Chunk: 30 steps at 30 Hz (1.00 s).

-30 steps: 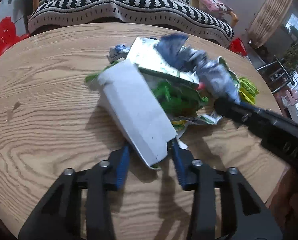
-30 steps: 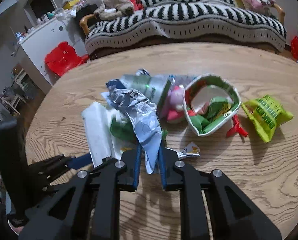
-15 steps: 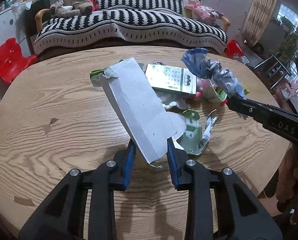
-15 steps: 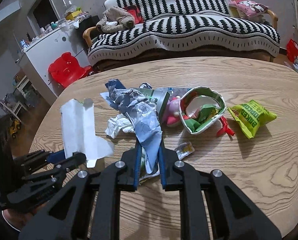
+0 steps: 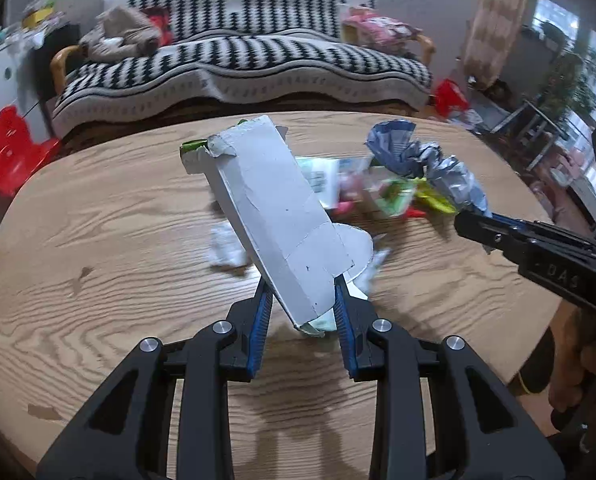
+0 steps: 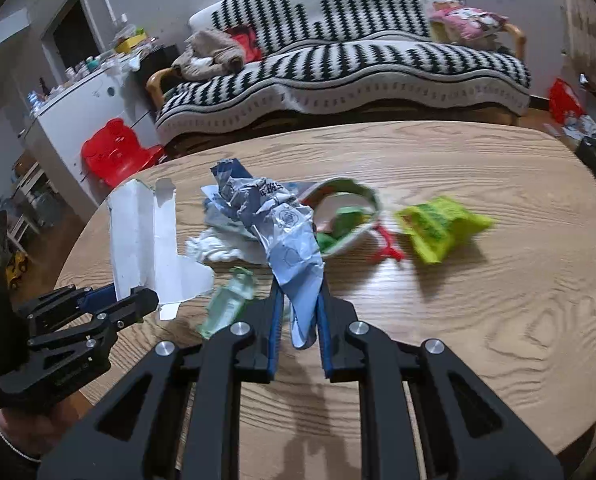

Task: Collect trash
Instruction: 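Carry the white box and foil wrapper to the bin and open both tools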

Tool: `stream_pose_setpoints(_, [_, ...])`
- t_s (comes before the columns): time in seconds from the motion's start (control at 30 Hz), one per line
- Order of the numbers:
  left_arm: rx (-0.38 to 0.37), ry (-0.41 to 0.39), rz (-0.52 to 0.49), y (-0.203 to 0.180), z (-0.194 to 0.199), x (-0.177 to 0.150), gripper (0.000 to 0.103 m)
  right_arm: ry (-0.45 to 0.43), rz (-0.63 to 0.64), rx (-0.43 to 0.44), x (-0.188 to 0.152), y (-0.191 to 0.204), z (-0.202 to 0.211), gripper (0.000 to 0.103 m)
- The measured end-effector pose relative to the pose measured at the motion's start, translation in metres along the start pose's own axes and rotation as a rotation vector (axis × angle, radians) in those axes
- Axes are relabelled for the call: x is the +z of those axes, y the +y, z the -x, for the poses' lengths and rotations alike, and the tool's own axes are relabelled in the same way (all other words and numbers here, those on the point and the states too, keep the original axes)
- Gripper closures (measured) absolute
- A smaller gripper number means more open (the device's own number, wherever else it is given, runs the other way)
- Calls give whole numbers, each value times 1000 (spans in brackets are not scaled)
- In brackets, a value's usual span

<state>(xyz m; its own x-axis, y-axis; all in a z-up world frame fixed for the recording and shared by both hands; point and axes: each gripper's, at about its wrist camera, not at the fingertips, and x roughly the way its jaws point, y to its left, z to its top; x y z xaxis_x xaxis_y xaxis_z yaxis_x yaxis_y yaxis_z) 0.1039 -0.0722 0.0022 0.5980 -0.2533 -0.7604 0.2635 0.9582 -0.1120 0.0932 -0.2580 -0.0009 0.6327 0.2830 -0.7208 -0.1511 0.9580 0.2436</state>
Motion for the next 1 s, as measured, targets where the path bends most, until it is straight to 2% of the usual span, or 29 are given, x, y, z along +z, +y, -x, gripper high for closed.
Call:
stream_pose_setpoints(0.3, [-147,-9,-155,-108,-6,5,73,-90,-109,-154,-33,-83,77,87])
stream_pose_setpoints(0.57, [-345,5,-334,-232,-14,-19,73,-149,-286,-317,-95,-181,156,87])
stream_pose_setpoints(0.83, [-554,80,-520,-367,-36,-72,73,-157,-518,-502,-181,-281,231,87])
stream_pose_setpoints(1.0, [-639,184,-595,-430,-61,-115,73,-78,-641,-577,-234,-335,246,87])
